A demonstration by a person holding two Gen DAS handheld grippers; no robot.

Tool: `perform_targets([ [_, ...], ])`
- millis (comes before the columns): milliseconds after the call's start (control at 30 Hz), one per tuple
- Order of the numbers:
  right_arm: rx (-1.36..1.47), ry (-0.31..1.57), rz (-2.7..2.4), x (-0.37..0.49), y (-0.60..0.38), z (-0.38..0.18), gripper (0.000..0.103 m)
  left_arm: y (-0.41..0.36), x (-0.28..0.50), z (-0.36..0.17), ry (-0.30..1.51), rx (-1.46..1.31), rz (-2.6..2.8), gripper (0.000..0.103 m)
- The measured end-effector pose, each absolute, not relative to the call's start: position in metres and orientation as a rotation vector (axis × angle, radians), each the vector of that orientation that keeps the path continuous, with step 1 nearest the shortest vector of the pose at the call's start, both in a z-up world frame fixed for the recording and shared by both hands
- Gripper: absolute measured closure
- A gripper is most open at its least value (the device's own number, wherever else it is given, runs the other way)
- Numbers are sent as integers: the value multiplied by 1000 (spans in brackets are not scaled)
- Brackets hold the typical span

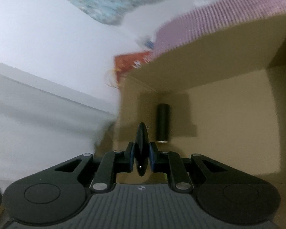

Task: Organize rigid objects
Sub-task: 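Carry the black oval object into the cardboard box and release it, then withdraw the right gripper from the box back toward the objects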

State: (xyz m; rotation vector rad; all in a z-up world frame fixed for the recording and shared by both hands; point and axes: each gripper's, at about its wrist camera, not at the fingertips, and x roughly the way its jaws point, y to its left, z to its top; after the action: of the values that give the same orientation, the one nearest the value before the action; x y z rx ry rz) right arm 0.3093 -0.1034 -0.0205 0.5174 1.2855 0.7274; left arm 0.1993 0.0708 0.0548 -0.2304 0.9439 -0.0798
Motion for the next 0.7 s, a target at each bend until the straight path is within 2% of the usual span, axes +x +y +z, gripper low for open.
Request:
perform_targets([
  [300,443,1427,655,329,-76,-68,85,78,193,52,944,-253,-73,54],
  [567,485,1392,648,318,-94,-40,77,85,168,71,885,-295,-68,51],
  [700,524,1334,662,302,-122,-13,77,86,148,87,834,-318,-72,49],
])
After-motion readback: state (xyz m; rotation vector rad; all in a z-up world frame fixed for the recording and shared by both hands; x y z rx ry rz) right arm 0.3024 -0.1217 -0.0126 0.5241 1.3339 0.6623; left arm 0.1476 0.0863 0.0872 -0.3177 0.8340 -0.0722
